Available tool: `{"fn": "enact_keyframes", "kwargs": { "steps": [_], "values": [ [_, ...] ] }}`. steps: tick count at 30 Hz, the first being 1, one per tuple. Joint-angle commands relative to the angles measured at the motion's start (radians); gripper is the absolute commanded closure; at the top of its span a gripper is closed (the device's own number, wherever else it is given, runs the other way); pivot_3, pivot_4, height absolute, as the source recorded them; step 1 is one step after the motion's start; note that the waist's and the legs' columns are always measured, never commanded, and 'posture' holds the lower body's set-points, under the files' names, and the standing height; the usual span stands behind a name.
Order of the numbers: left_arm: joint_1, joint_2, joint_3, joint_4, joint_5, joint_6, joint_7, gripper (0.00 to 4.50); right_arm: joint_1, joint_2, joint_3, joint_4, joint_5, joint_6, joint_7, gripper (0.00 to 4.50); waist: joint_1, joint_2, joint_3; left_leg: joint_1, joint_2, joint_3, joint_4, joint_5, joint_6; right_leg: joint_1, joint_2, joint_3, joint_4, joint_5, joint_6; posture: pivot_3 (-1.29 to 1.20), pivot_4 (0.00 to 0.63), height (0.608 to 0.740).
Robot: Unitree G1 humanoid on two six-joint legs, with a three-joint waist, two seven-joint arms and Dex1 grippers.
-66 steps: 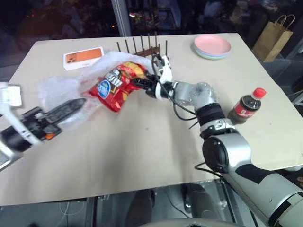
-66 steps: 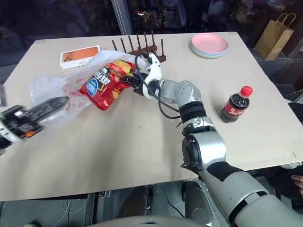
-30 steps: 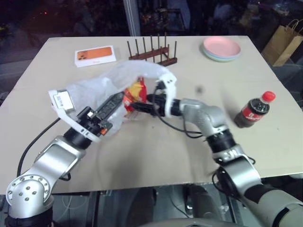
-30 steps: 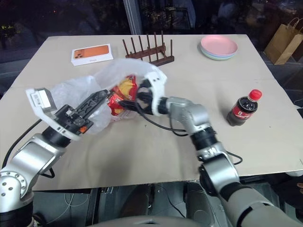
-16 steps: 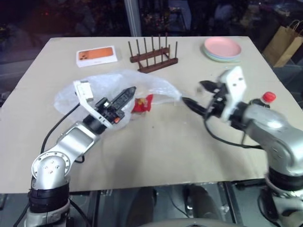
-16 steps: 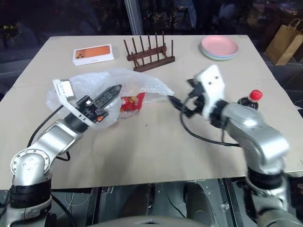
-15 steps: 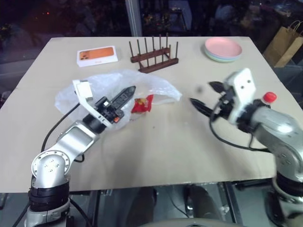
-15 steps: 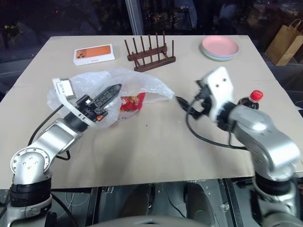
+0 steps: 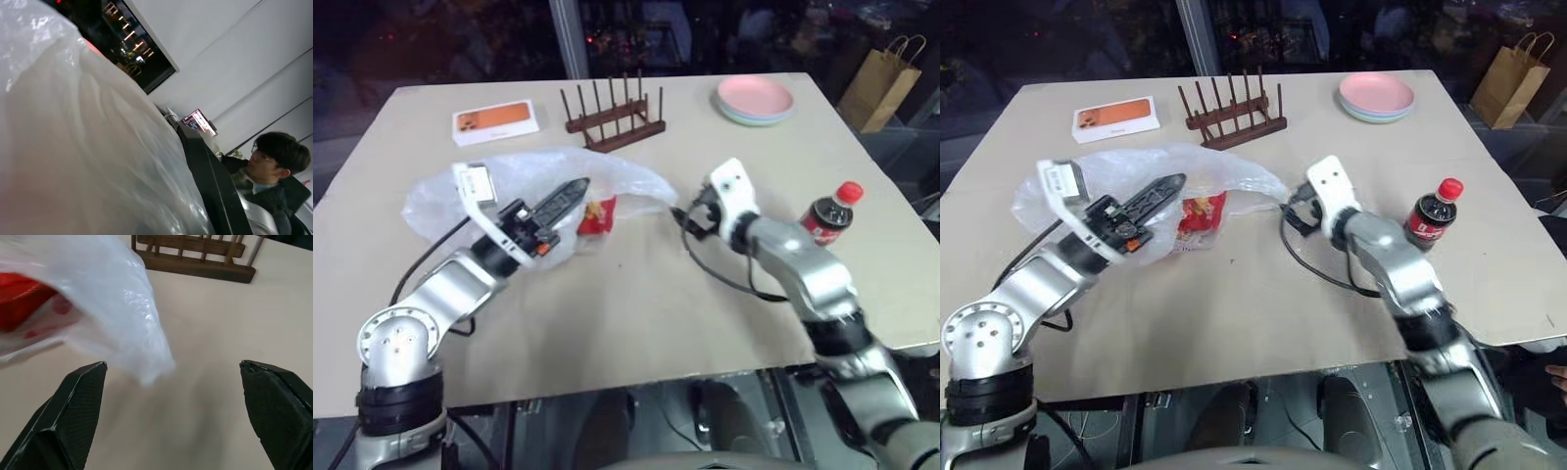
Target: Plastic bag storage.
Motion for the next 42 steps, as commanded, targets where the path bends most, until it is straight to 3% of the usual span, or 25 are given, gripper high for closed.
{"fn": "enact_keyframes", "kwargs": {
  "steps": [1, 3, 7, 9, 11, 12, 13, 15, 17, 21, 25, 29, 34, 37, 39, 42],
  "values": [
    [0.031, 0.015, 0.059, -0.093, -0.049, -0.028, 0.038, 4.5, -0.104, 0.046, -0.008, 0.235, -0.043, -0.193, 0.056, 0.1, 0.006, 0.0, 0.0, -0.001, 0.0, 0.0, -0.001, 0.0, 0.0, 0.0, 0.0, 0.0, -0.002, 0.0, 0.0, 0.0, 0.15, 0.74],
    [0.047, 0.017, 0.073, -0.114, -0.063, -0.039, 0.056, 4.5, -0.144, 0.07, -0.018, 0.336, -0.055, -0.254, 0.078, 0.1, 0.008, 0.0, 0.0, -0.002, 0.0, -0.001, -0.001, 0.0, 0.0, 0.001, -0.001, -0.002, -0.005, 0.0, 0.0, 0.0, 0.15, 0.74],
    [0.046, 0.034, 0.118, -0.153, -0.108, -0.081, 0.12, 4.5, -0.253, 0.085, -0.083, 0.512, -0.035, -0.356, 0.128, 1.24, 0.007, 0.0, 0.001, -0.002, 0.0, 0.0, -0.003, 0.0, 0.0, 0.001, -0.001, -0.002, -0.008, 0.001, 0.0, 0.0, 0.15, 0.74],
    [-0.017, 0.063, 0.12, -0.118, -0.129, -0.09, 0.124, 4.5, -0.296, 0.058, -0.149, 0.467, 0.019, -0.312, 0.165, 2.17, 0.014, 0.0, 0.001, -0.002, 0.0, -0.002, -0.003, 0.0, 0.0, 0.001, -0.001, -0.003, -0.008, 0.001, 0.0, 0.0, 0.15, 0.74],
    [-0.142, 0.095, 0.128, -0.019, -0.163, -0.114, 0.142, 4.5, -0.359, 0.02, -0.208, 0.387, 0.077, -0.214, 0.202, 3.17, 0.023, 0.001, 0.001, -0.002, 0.0, -0.002, -0.003, 0.0, 0.0, 0.001, -0.001, -0.004, -0.008, 0.001, 0.0, 0.0, 0.15, 0.74],
    [-0.257, 0.12, 0.136, 0.085, -0.171, -0.132, 0.15, 4.5, -0.42, -0.016, -0.239, 0.348, 0.111, -0.13, 0.221, 3.4, 0.028, 0.002, 0.002, -0.002, 0.0, -0.003, -0.003, 0.0, 0.0, 0.001, -0.001, -0.004, -0.007, 0.0, 0.0, 0.0, 0.15, 0.74],
    [-0.38, 0.148, 0.14, 0.204, -0.175, -0.143, 0.151, 4.5, -0.485, -0.054, -0.265, 0.327, 0.136, -0.05, 0.238, 4.04, 0.028, 0.002, 0.004, -0.002, 0.0, -0.003, -0.002, 0.0, 0.0, 0.002, -0.001, -0.005, -0.006, 0.0, 0.0, 0.0, 0.15, 0.74],
    [-0.55, 0.191, 0.136, 0.382, -0.141, -0.128, 0.118, 4.5, -0.573, -0.107, -0.286, 0.32, 0.153, 0.046, 0.261, 4.46, 0.031, 0.001, 0.012, -0.002, 0.0, -0.004, -0.001, 0.0, 0.0, 0.001, 0.0, -0.006, -0.002, 0.0, 0.0, 0.0, 0.15, 0.74],
    [-0.653, 0.217, 0.119, 0.506, -0.078, -0.093, 0.058, 4.5, -0.629, -0.138, -0.29, 0.343, 0.15, 0.083, 0.274, 4.46, 0.021, 0.002, 0.009, -0.002, 0.0, -0.006, -0.001, 0.0, 0.0, 0.0, 0.001, -0.007, -0.002, 0.0, 0.0, 0.0, 0.15, 0.74],
    [-0.936, 0.258, 0.014, 0.828, 0.178, -0.076, -0.17, 4.5, -0.817, -0.229, -0.321, 0.492, 0.11, 0.071, 0.274, 4.46, 0.019, 0.002, 0.008, -0.002, 0.0, -0.004, -0.004, -0.001, 0.001, 0.001, 0.001, -0.006, -0.003, -0.001, -0.001, 0.0, 0.15, 0.74],
    [-1.016, 0.249, -0.014, 0.894, 0.295, -0.01, -0.332, 4.5, -0.826, -0.302, -0.327, 0.409, 0.099, 0.102, 0.288, 4.46, 0.014, 0.002, 0.009, -0.006, 0.0, -0.002, -0.005, -0.001, 0.0, -0.002, -0.001, -0.005, -0.006, 0.0, -0.001, 0.0, 0.15, 0.74],
    [-0.806, 0.212, 0.032, 0.637, 0.251, 0.121, -0.36, 4.5, -0.581, -0.351, -0.338, -0.02, 0.147, 0.259, 0.252, 4.46, -0.001, 0.002, 0.007, -0.014, -0.001, -0.001, -0.007, 0.002, -0.004, -0.009, -0.003, -0.006, -0.005, 0.0, 0.0, 0.0, 0.15, 0.74],
    [-0.434, 0.059, 0.091, 0.254, 0.091, 0.158, -0.144, 4.5, -0.125, -0.355, -0.331, -0.53, 0.171, 0.452, 0.143, 4.46, -0.004, 0.002, 0.007, -0.02, -0.001, 0.001, -0.006, 0.002, -0.005, -0.016, -0.006, -0.004, -0.002, -0.002, 0.001, 0.0, 0.15, 0.74],
    [-0.325, -0.06, 0.059, 0.118, 0.085, 0.095, -0.02, 4.5, 0.072, -0.357, -0.271, -0.596, 0.102, 0.413, 0.096, 4.46, 0.002, 0.002, 0.009, -0.018, -0.002, 0.002, -0.003, 0.001, -0.003, -0.016, -0.007, -0.003, 0.001, -0.002, 0.001, 0.0, 0.15, 0.74],
    [-0.312, -0.106, 0.037, 0.075, 0.101, 0.068, 0.026, 4.5, 0.127, -0.352, -0.259, -0.583, 0.092, 0.393, 0.09, 4.46, 0.007, 0.002, 0.01, -0.017, -0.003, 0.002, 0.0, -0.001, 0.0, -0.016, -0.007, -0.002, 0.003, -0.002, 0.001, 0.0, 0.15, 0.74],
    [-0.347, -0.157, 0.023, 0.058, 0.079, 0.022, 0.109, 4.5, 0.138, -0.367, -0.268, -0.597, 0.094, 0.388, 0.1, 3.64, 0.01, 0.002, 0.01, -0.008, -0.003, 0.002, 0.006, 0.0, 0.0, -0.006, -0.004, -0.003, 0.005, -0.001, 0.0, 0.0, 0.15, 0.74]
  ]
}}
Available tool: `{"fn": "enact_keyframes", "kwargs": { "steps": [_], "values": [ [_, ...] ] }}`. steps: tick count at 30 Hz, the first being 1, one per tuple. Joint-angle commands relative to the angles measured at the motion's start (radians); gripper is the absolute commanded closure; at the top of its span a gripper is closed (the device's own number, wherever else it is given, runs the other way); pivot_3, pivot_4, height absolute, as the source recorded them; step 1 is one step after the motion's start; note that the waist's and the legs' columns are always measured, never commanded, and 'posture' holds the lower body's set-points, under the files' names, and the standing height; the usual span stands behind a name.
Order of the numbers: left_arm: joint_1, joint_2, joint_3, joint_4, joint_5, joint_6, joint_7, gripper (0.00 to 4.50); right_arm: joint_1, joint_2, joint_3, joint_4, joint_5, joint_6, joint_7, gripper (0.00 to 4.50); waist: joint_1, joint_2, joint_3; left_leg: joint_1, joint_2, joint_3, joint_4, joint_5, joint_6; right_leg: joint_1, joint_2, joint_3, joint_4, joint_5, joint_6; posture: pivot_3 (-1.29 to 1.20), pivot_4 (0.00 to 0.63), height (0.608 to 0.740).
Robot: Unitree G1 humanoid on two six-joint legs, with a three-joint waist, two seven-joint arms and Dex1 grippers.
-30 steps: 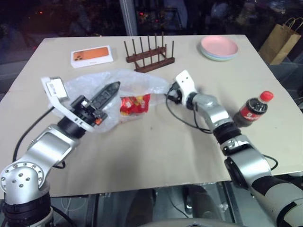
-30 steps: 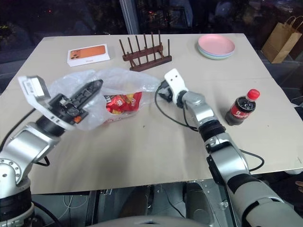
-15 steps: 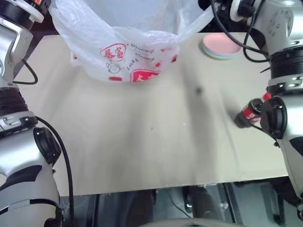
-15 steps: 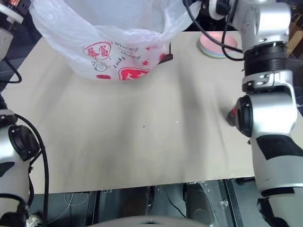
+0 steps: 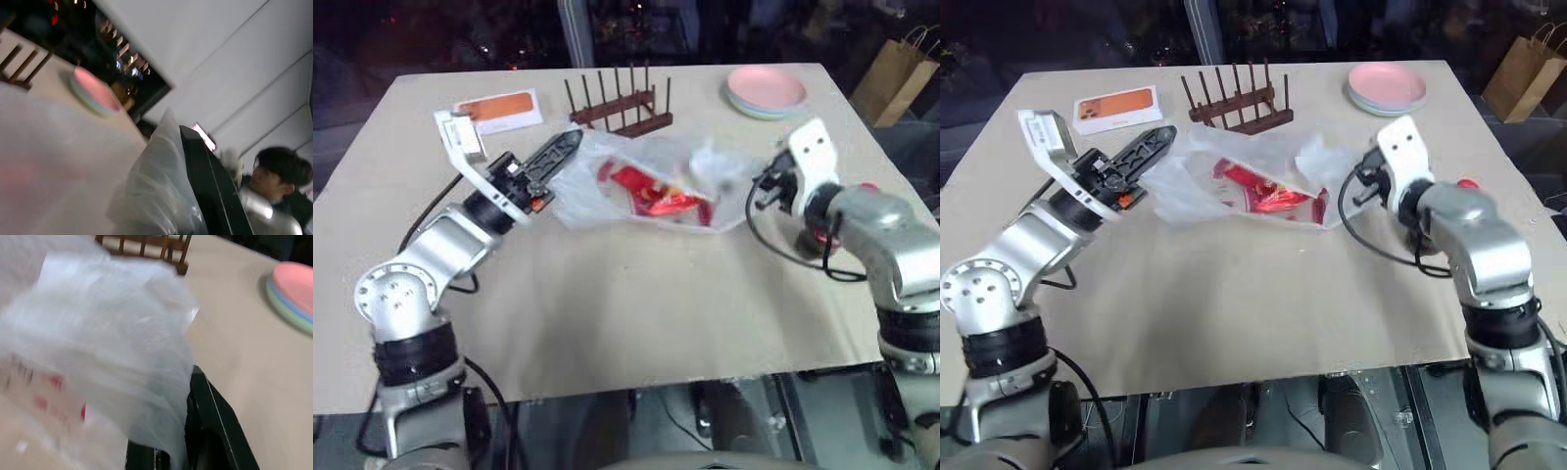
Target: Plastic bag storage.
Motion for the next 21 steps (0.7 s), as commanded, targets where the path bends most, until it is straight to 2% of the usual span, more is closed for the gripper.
{"fn": "enact_keyframes", "kwargs": {
  "steps": [1, 2, 5, 8, 10, 12, 13, 17, 21],
  "values": [
    [-0.055, -0.03, -0.002, -0.047, -0.037, -0.067, 0.085, 4.5, -0.024, -0.036, -0.044, -0.088, 0.002, -0.013, 0.004, 2.97, 0.001, 0.0, 0.0, 0.009, 0.0, 0.0, 0.002, 0.0, 0.0, 0.009, 0.0, 0.0, 0.0, -0.002, 0.002, 0.0, 0.15, 0.74],
    [-0.058, -0.03, -0.004, -0.047, -0.04, -0.07, 0.09, 4.5, -0.031, -0.046, -0.055, -0.115, 0.01, 0.002, 0.006, 2.8, 0.0, 0.0, 0.0, 0.011, 0.001, 0.0, 0.003, 0.0, 0.0, 0.012, 0.001, 0.0, -0.001, -0.002, 0.002, 0.0, 0.15, 0.74],
    [-0.063, -0.026, -0.019, -0.03, -0.024, -0.068, 0.08, 4.5, -0.005, -0.09, -0.11, -0.277, 0.076, 0.074, 0.035, 1.35, 0.001, 0.0, -0.001, 0.014, 0.002, 0.0, 0.005, 0.0, 0.0, 0.016, 0.002, 0.0, -0.001, -0.002, 0.002, 0.0, 0.15, 0.74],
    [-0.076, -0.028, -0.038, -0.004, 0.0, -0.069, 0.07, 4.5, 0.013, -0.114, -0.202, -0.408, 0.168, 0.168, 0.052, 1.35, 0.009, 0.0, -0.001, 0.01, 0.002, -0.002, 0.005, 0.0, 0.0, 0.015, 0.002, -0.001, -0.001, -0.002, 0.001, 0.0, 0.15, 0.74],
    [-0.074, -0.035, -0.052, 0.01, 0.022, -0.07, 0.06, 4.5, 0.03, -0.144, -0.248, -0.447, 0.162, 0.207, 0.028, 0.91, 0.016, -0.001, -0.001, 0.009, 0.002, -0.003, 0.005, 0.0, 0.0, 0.014, 0.003, -0.002, -0.002, 0.002, 0.002, 0.0, 0.15, 0.74],
    [-0.07, -0.042, -0.061, 0.017, 0.036, -0.072, 0.051, 4.5, 0.049, -0.185, -0.262, -0.477, 0.145, 0.231, 0.012, 0.06, 0.022, -0.001, -0.001, 0.008, 0.002, -0.002, 0.005, -0.001, 0.0, 0.014, 0.002, -0.002, -0.004, 0.002, 0.002, 0.0, 0.15, 0.74],
    [-0.069, -0.043, -0.062, 0.018, 0.039, -0.071, 0.048, 4.5, 0.053, -0.196, -0.264, -0.485, 0.148, 0.238, 0.008, 0.02, 0.023, -0.001, -0.001, 0.008, 0.002, -0.002, 0.005, -0.001, 0.0, 0.015, 0.002, -0.002, -0.006, 0.002, 0.002, 0.0, 0.15, 0.74],
    [-0.099, -0.075, -0.094, 0.061, 0.101, -0.078, 0.03, 4.5, 0.13, -0.187, -0.424, -0.534, 0.058, 0.36, -0.129, 0.02, 0.031, -0.001, -0.001, 0.008, 0.002, -0.002, 0.005, -0.001, 0.0, 0.015, 0.002, -0.002, -0.007, -0.001, 0.0, 0.0, 0.15, 0.74],
    [-0.113, -0.088, -0.1, 0.083, 0.139, -0.079, 0.015, 4.5, 0.2, -0.102, -0.442, -0.535, 0.019, 0.379, -0.211, 0.02, 0.033, -0.002, -0.002, 0.008, 0.002, -0.002, 0.005, -0.001, 0.0, 0.015, 0.002, -0.002, -0.007, -0.001, -0.001, 0.0, 0.15, 0.74]
  ]
}}
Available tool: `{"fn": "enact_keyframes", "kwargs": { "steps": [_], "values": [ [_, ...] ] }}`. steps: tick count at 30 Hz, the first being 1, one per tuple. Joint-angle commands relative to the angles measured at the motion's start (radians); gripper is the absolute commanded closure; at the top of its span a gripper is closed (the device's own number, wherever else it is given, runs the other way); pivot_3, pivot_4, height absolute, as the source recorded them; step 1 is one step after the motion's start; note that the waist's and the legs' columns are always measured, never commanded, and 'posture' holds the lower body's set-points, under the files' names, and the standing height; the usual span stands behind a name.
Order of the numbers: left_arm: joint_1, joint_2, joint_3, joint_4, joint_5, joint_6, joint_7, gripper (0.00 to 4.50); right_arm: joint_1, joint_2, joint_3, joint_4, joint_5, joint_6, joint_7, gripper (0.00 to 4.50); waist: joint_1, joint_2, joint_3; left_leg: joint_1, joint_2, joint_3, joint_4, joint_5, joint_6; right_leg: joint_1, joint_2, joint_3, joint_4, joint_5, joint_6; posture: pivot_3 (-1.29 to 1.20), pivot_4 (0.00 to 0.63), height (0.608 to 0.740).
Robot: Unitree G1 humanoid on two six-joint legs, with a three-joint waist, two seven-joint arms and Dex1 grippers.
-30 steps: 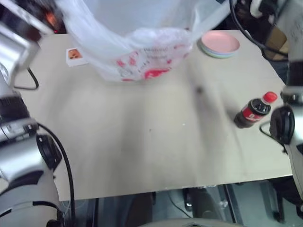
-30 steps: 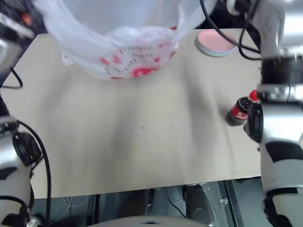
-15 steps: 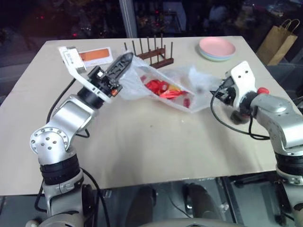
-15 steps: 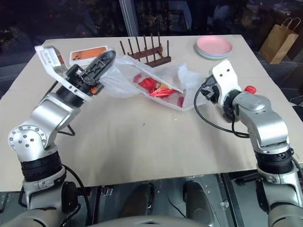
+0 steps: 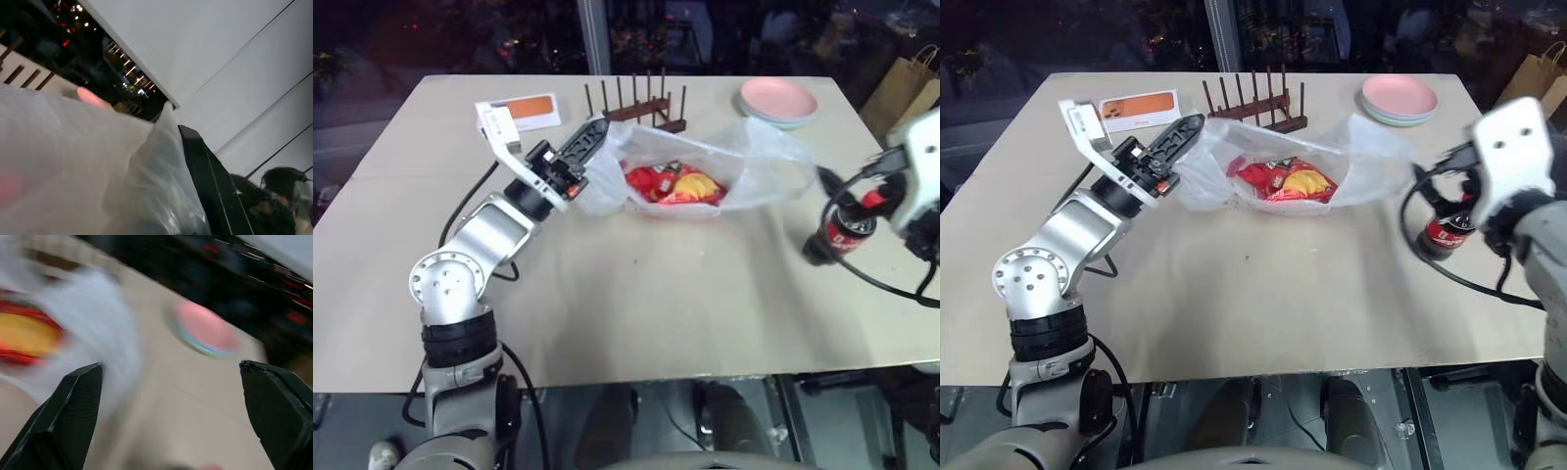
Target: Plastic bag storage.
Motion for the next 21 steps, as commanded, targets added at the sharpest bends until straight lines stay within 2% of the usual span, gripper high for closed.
{"fn": "enact_keyframes", "kwargs": {
  "steps": [1, 7, 15, 19, 21],
  "values": [
    [-0.034, -0.008, -0.003, -0.005, 0.029, -0.013, -0.027, 4.5, 0.047, 0.07, -0.015, -0.016, -0.052, -0.006, -0.086, 0.02, -0.003, 0.0, 0.0, 0.0, 0.0, 0.0, 0.0, 0.0, 0.0, 0.0, 0.0, 0.0, 0.0, 0.0, 0.0, 0.0, 0.15, 0.74],
    [-0.036, -0.025, -0.001, -0.013, 0.05, -0.009, -0.032, 4.5, 0.134, 0.261, -0.024, 0.065, -0.062, -0.092, -0.144, 0.02, -0.01, 0.0, 0.0, 0.0, 0.0, 0.0, 0.0, 0.0, 0.0, 0.0, 0.0, 0.0, 0.0, -0.001, 0.001, 0.0, 0.15, 0.74],
    [-0.027, -0.041, 0.004, -0.051, 0.046, -0.01, -0.009, 4.5, 0.217, 0.325, 0.019, 0.325, -0.128, -0.368, -0.169, 0.02, -0.017, 0.0, 0.0, 0.0, 0.0, 0.0, 0.0, 0.0, 0.0, 0.001, 0.0, 0.0, 0.0, -0.001, 0.001, 0.0, 0.15, 0.74],
    [-0.026, -0.036, 0.008, -0.058, 0.042, -0.004, -0.006, 4.5, 0.204, 0.318, 0.058, 0.438, -0.152, -0.508, -0.164, 1.14, -0.017, 0.0, -0.001, 0.001, 0.0, 0.0, 0.0, 0.0, 0.0, 0.001, 0.0, 0.0, 0.0, -0.001, 0.002, 0.0, 0.15, 0.74],
    [-0.026, -0.029, 0.014, -0.054, 0.042, -0.001, -0.01, 4.5, 0.196, 0.309, 0.06, 0.467, -0.154, -0.553, -0.164, 1.31, -0.017, 0.0, -0.001, 0.001, 0.0, 0.0, 0.0, 0.0, 0.0, 0.001, 0.0, 0.0, 0.0, -0.001, 0.003, 0.0, 0.15, 0.74]
  ]
}}
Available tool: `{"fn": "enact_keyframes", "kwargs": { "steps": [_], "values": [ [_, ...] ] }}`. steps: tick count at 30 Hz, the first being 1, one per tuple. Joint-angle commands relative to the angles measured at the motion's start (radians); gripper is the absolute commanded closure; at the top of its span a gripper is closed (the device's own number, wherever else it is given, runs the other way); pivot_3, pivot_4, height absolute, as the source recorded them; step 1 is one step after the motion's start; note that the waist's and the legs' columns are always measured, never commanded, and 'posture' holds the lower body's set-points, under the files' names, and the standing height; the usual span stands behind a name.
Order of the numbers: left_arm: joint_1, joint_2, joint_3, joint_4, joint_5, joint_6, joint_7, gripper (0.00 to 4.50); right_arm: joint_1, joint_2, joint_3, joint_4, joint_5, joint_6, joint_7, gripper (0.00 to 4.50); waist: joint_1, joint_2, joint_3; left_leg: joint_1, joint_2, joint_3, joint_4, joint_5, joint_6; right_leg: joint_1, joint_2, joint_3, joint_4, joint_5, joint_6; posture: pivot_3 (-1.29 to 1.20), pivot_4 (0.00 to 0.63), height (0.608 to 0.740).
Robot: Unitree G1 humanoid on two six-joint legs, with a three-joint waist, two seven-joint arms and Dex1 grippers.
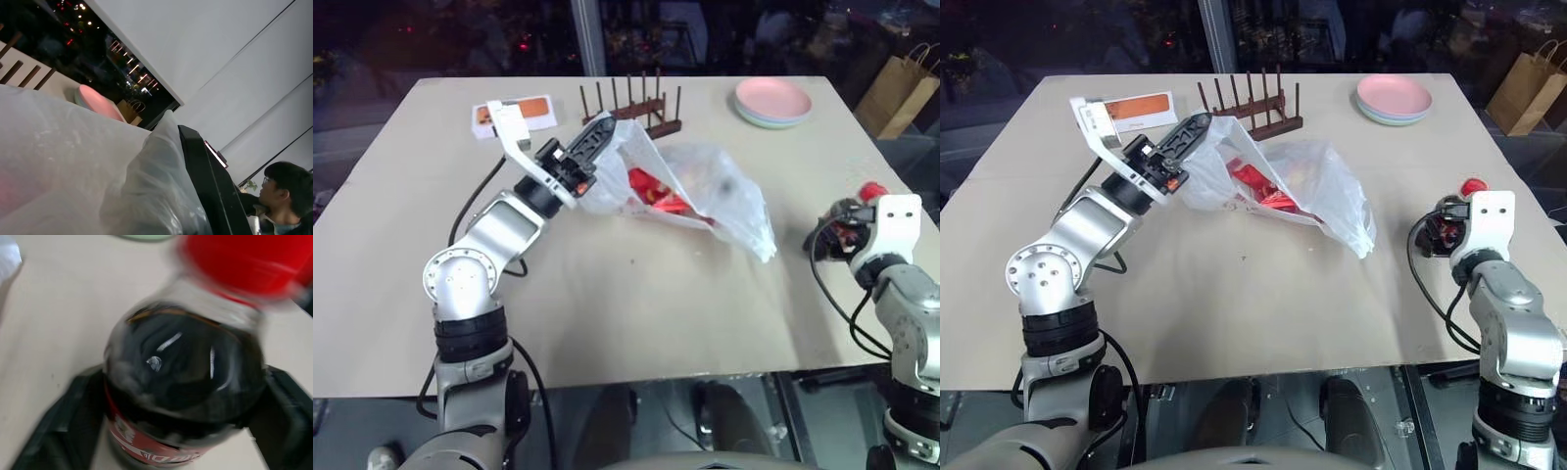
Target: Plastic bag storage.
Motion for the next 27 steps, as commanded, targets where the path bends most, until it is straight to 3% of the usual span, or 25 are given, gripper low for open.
{"fn": "enact_keyframes", "kwargs": {
  "steps": [1, 5, 9, 12, 14, 17, 20, 23, 27],
  "values": [
    [-0.006, 0.014, 0.022, -0.028, -0.015, -0.001, -0.01, 4.5, -0.011, -0.016, -0.029, 0.034, -0.014, -0.072, -0.005, 1.31, 0.001, 0.0, 0.0, 0.0, 0.0, 0.0, 0.0, 0.0, 0.0, 0.0, 0.0, 0.0, 0.0, 0.0, 0.0, 0.0, 0.15, 0.74],
    [-0.018, 0.017, 0.032, -0.013, -0.015, -0.001, -0.01, 4.5, -0.027, 0.026, -0.147, -0.135, 0.213, -0.019, 0.056, 1.32, 0.001, 0.001, 0.001, 0.0, 0.0, -0.001, 0.0, 0.0, 0.0, 0.0, 0.0, 0.0, 0.0, 0.0, 0.0, 0.0, 0.15, 0.74],
    [-0.033, 0.015, 0.031, 0.004, -0.018, 0.004, -0.011, 4.5, -0.081, -0.008, -0.254, -0.381, 0.717, 0.126, 0.059, 1.34, -0.005, 0.01, 0.006, -0.001, 0.0, -0.001, -0.001, 0.0, 0.0, -0.001, 0.0, 0.0, 0.0, 0.001, -0.001, 0.0, 0.15, 0.74],
    [-0.041, 0.013, 0.024, 0.018, -0.011, 0.01, -0.021, 4.5, -0.182, -0.054, -0.193, -0.4, 1.08, 0.134, -0.095, 1.34, -0.011, 0.01, 0.006, 0.0, 0.001, -0.001, -0.002, 0.0, 0.0, -0.001, 0.001, 0.0, 0.0, 0.001, 0.0, 0.0, 0.15, 0.74],
    [-0.049, 0.013, 0.021, 0.025, -0.01, 0.012, -0.025, 4.5, -0.232, -0.085, -0.118, -0.38, 1.201, 0.135, -0.181, 1.35, -0.009, 0.01, 0.006, 0.001, 0.002, -0.001, -0.002, 0.0, 0.0, -0.001, 0.002, 0.0, 0.0, 0.0, 0.0, 0.0, 0.15, 0.74],
    [-0.073, 0.03, 0.025, 0.037, -0.02, 0.03, -0.042, 4.5, -0.373, -0.022, 0.107, -0.245, 1.179, 0.165, -0.168, 1.35, -0.009, 0.009, 0.006, 0.0, 0.001, -0.001, -0.001, 0.0, 0.0, 0.0, 0.002, 0.0, 0.0, 0.0, 0.0, 0.0, 0.15, 0.74],
    [-0.096, 0.055, 0.038, 0.05, -0.032, 0.048, -0.054, 4.5, -0.456, 0.002, 0.3, -0.129, 0.977, 0.154, -0.073, 1.35, -0.015, 0.009, 0.006, 0.0, 0.001, 0.0, 0.0, 0.0, 0.0, -0.001, 0.002, 0.001, 0.001, 0.0, 0.0, 0.0, 0.15, 0.74],
    [-0.105, 0.08, 0.048, 0.045, -0.043, 0.062, -0.057, 4.5, -0.484, -0.001, 0.467, -0.009, 0.671, -0.004, -0.011, 1.35, -0.008, 0.009, 0.006, -0.001, 0.001, -0.002, 0.0, 0.0, 0.0, -0.001, 0.002, 0.0, 0.0, 0.0, -0.001, 0.0, 0.15, 0.74],
    [-0.087, 0.104, 0.071, 0.023, -0.072, 0.066, -0.033, 4.5, -0.503, 0.034, 0.57, 0.081, 0.383, -0.224, 0.025, 1.35, -0.003, 0.009, 0.006, -0.004, 0.0, -0.002, -0.001, 0.0, 0.001, -0.001, 0.002, 0.0, -0.004, 0.004, 0.001, 0.0, 0.15, 0.74]
  ]
}}
